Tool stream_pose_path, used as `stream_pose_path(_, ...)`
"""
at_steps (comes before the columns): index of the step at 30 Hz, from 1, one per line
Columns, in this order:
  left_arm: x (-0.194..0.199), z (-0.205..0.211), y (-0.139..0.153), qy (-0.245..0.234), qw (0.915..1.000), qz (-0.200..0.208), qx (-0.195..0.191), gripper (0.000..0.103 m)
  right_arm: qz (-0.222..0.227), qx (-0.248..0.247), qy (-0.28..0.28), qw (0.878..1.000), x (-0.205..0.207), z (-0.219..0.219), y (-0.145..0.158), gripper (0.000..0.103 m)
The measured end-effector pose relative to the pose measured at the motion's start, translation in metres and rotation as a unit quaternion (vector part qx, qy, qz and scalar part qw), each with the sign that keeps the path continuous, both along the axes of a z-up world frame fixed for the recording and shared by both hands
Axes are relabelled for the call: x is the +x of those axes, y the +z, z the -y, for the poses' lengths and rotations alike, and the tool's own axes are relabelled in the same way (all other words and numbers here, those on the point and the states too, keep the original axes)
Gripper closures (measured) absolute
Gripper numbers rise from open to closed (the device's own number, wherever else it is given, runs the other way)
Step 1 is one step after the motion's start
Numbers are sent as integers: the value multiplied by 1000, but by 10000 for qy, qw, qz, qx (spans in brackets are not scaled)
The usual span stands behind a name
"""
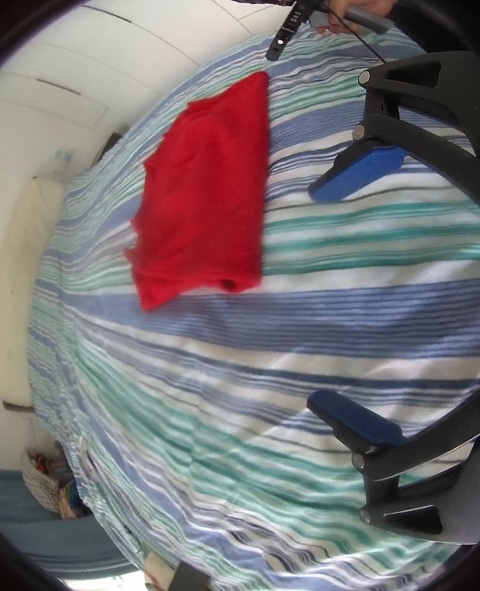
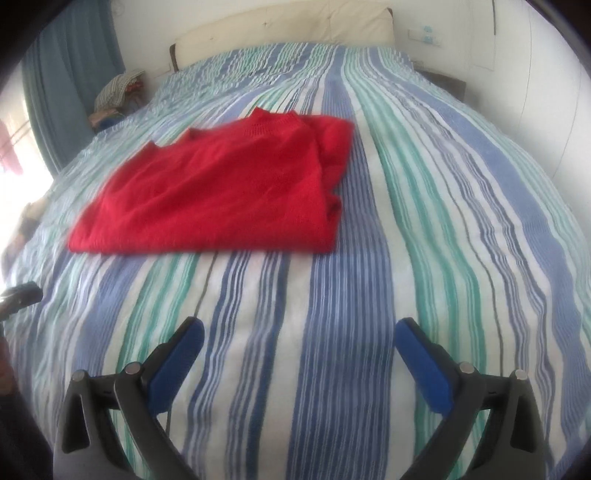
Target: Fold small clothes
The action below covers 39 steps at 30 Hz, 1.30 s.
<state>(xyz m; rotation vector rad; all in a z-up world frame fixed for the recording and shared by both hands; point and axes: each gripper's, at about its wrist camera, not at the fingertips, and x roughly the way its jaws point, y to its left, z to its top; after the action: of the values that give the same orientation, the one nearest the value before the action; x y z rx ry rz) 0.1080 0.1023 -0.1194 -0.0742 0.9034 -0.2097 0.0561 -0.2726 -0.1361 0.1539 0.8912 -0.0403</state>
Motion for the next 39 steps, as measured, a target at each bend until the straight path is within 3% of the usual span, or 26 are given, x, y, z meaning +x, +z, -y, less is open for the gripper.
stream_pose_path(4, -6, -45, -10, 688, 9967, 377, -210, 1, 225, 935, -405, 9945, 55, 46, 28, 2)
stream_pose_path(7, 0, -70, -32, 1198, 9891, -148, -845, 2, 206, 1643, -561, 9846, 99, 69, 25, 2)
stream_pose_path(9, 7, -78, -39, 1251, 9826, -263, -1351, 2, -28, 2027, -628, 9772, 128, 75, 10, 3)
stream_pose_path(12, 12, -77, -44, 1390, 9834, -298, -1132, 2, -336, 2466, -859, 9647, 154, 75, -19, 10)
stream_pose_path(14, 14, -73, -47, 1380, 9846, -348, -1018, 2, -539, 2581, -759, 9616, 163, 67, -32, 48)
stream_pose_path(15, 16, -73, -47, 1376, 9850, -361, -977, 2, -610, 2415, -725, 9658, 166, 62, -32, 90)
stream_pose_path(16, 17, -72, -48, 1361, 9856, -373, -933, 2, -621, 2303, -763, 9681, 165, 60, -29, 92)
stream_pose_path(21, 22, -71, -44, 1305, 9873, -369, -832, 2, -306, 2043, -430, 9775, 162, 29, 30, 93)
stream_pose_path(26, 26, -85, -39, 1497, 9839, -254, -941, 2, -202, 2158, 453, 9752, 186, -49, 85, 93)
stream_pose_path(30, 26, -96, -45, 1628, 9799, -403, -1082, 2, -432, 2077, 977, 9723, 219, -129, 82, 93)
stream_pose_path(35, 28, -99, -47, 1663, 9788, -463, -1101, 2, -727, 1980, 1253, 9695, 243, -209, 40, 92)
stream_pose_path(36, 29, -99, -47, 1653, 9792, -467, -1079, 2, -773, 2021, 1326, 9673, 244, -220, 31, 84)
stream_pose_path(37, 29, -98, -47, 1641, 9797, -473, -1054, 2, -882, 2241, 1377, 9607, 245, -229, 20, 63)
stream_pose_path(39, 29, -97, -47, 1623, 9802, -481, -1027, 2, -1232, 3231, 1445, 9271, 245, -235, 0, 35)
